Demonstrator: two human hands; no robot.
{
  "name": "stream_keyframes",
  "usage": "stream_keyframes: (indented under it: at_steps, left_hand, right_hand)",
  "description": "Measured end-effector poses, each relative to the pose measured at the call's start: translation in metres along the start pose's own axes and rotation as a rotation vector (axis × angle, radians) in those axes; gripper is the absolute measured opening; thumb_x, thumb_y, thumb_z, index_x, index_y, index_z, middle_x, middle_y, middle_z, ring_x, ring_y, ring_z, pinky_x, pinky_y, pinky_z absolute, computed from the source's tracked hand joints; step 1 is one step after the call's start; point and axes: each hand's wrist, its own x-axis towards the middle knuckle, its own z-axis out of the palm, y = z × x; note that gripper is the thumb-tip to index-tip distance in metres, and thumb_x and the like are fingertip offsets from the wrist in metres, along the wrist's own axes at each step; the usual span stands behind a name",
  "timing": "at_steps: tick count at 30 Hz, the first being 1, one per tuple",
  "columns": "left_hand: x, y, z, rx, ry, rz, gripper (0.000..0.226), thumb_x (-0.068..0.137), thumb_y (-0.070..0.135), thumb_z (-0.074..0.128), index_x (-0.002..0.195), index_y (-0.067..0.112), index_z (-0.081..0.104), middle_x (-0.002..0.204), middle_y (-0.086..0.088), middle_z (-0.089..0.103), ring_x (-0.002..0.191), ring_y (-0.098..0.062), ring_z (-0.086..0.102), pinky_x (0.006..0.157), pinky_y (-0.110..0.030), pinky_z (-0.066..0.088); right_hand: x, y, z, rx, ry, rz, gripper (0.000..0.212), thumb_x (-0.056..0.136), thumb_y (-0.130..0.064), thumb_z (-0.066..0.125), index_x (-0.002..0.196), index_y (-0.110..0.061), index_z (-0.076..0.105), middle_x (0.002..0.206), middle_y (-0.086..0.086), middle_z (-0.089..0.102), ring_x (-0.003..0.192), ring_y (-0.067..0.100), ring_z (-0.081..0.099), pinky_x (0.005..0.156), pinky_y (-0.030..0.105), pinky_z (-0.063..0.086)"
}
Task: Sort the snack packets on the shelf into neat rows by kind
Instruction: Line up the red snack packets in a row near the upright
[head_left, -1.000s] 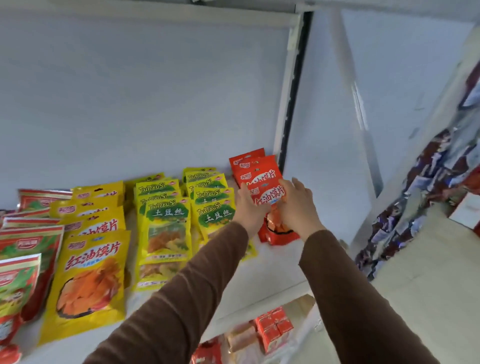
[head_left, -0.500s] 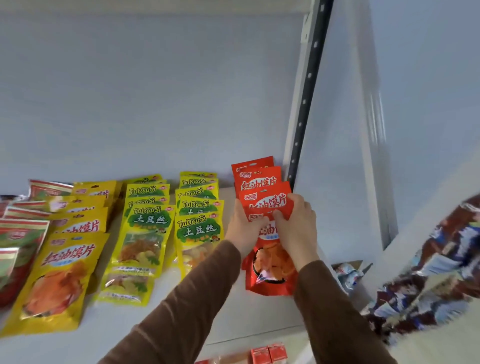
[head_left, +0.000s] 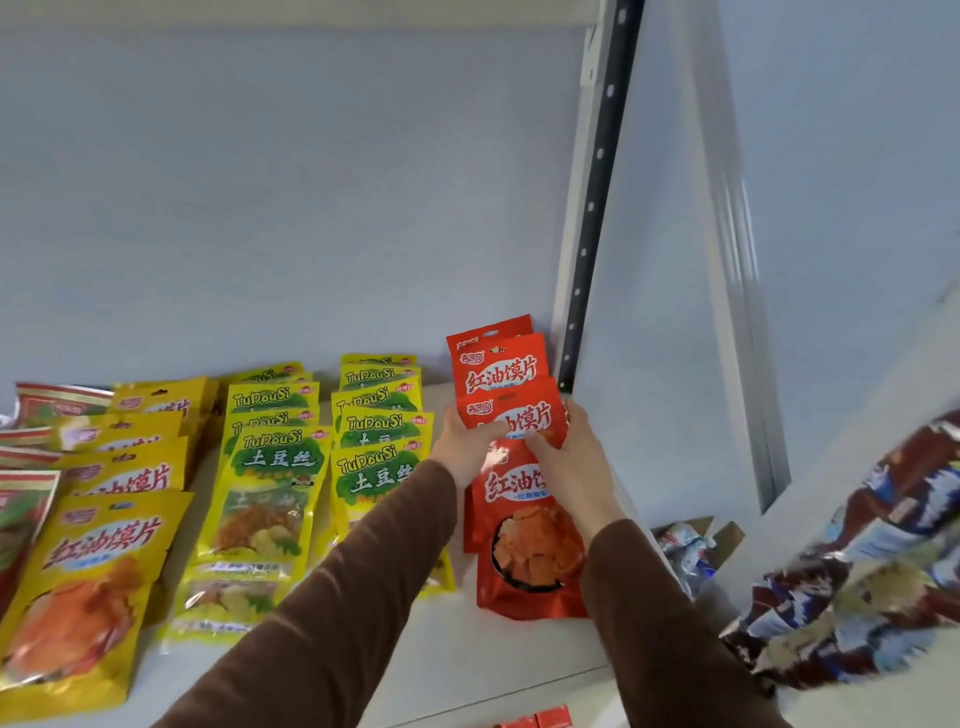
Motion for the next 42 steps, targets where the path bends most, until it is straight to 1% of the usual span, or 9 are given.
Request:
stream_keyframes:
  at_steps: [4,11,15,20,26,30,34,39,42]
  left_hand:
    - [0.013,0.01,-0.006,-0.074,0.017,-0.066,0.047,0.093,0.031,0.069,0.133,0.01,0.053,0.117,-0.016,0.071,0.099,-0.035,0.072,0.092,-0.054,0.057]
    - [0.037,0.026,-0.001,-0.092,0.065,-0.05,0.027,0.095,0.011,0.066,0.12,0.006,0.059,0.121,-0.021,0.069,0.106,-0.04,0.069,0.09,-0.047,0.057]
    - [0.041,0.024,0.0,0.022,0.146,0.077,0.041,0.096,0.013,0.065,0.134,0.01,0.052,0.122,-0.012,0.068,0.105,-0.032,0.069,0.091,-0.047,0.058]
    - [0.044,0.025,0.004,0.02,0.113,0.047,0.044,0.096,0.016,0.066,0.136,0.012,0.048,0.125,-0.015,0.066,0.106,-0.034,0.068,0.094,-0.053,0.056]
    - [0.017,0.026,-0.008,-0.058,0.09,0.032,0.035,0.104,0.045,0.046,0.126,0.019,0.051,0.107,-0.006,0.071,0.08,-0.015,0.076,0.059,-0.028,0.06]
    - [-0.012,0.013,-0.014,-0.08,-0.009,0.071,0.043,0.104,0.048,0.042,0.132,0.019,0.055,0.117,-0.008,0.072,0.097,-0.022,0.074,0.081,-0.037,0.062]
    - [-0.024,0.003,-0.014,-0.153,-0.012,0.009,0.031,0.104,0.028,0.049,0.131,0.014,0.051,0.116,-0.013,0.072,0.099,-0.032,0.073,0.08,-0.04,0.063]
    - [-0.023,-0.008,-0.009,-0.123,0.014,-0.016,0.032,0.097,-0.002,0.054,0.12,0.019,0.051,0.115,-0.016,0.071,0.098,-0.036,0.072,0.082,-0.048,0.061]
    - [-0.022,-0.012,-0.005,-0.088,0.026,0.01,0.038,0.094,-0.006,0.057,0.125,0.016,0.05,0.118,-0.015,0.069,0.103,-0.034,0.071,0.087,-0.05,0.06]
  right_hand:
    - [0.011,-0.007,-0.005,-0.107,-0.011,0.005,0.083,0.079,-0.071,0.061,0.147,-0.04,0.024,0.142,-0.007,0.052,0.12,0.021,0.061,0.095,0.048,0.055]
    - [0.024,-0.001,0.005,-0.043,-0.066,-0.003,0.067,0.085,-0.068,0.057,0.142,-0.046,0.03,0.139,-0.012,0.057,0.11,0.014,0.066,0.092,0.037,0.056]
    - [0.028,-0.004,0.012,0.02,-0.021,-0.03,0.066,0.087,-0.061,0.061,0.143,-0.042,0.031,0.137,-0.013,0.056,0.103,0.006,0.063,0.083,0.026,0.054]
    - [0.031,-0.003,0.009,-0.069,0.026,0.015,0.064,0.086,-0.064,0.057,0.14,-0.04,0.035,0.138,-0.01,0.057,0.112,0.015,0.065,0.092,0.039,0.056]
    - [0.031,-0.009,-0.001,-0.122,0.049,0.004,0.065,0.087,-0.069,0.051,0.142,-0.039,0.035,0.139,-0.009,0.056,0.113,0.017,0.065,0.093,0.043,0.056]
    - [0.02,-0.011,-0.01,-0.146,0.113,0.036,0.075,0.083,-0.079,0.041,0.145,-0.037,0.032,0.146,-0.005,0.049,0.125,0.021,0.057,0.098,0.048,0.053]
    - [0.004,-0.001,-0.016,-0.195,0.08,0.049,0.067,0.087,-0.069,0.05,0.144,-0.035,0.036,0.143,-0.004,0.048,0.128,0.019,0.05,0.099,0.044,0.049]
    - [-0.002,0.011,-0.013,-0.149,-0.002,0.079,0.047,0.093,-0.049,0.059,0.136,-0.038,0.042,0.118,-0.014,0.057,0.08,-0.002,0.058,0.061,0.012,0.045]
    - [0.002,0.009,-0.011,-0.043,0.028,0.115,0.031,0.095,-0.045,0.059,0.122,-0.039,0.045,0.107,-0.017,0.058,0.071,-0.005,0.056,0.06,0.012,0.046]
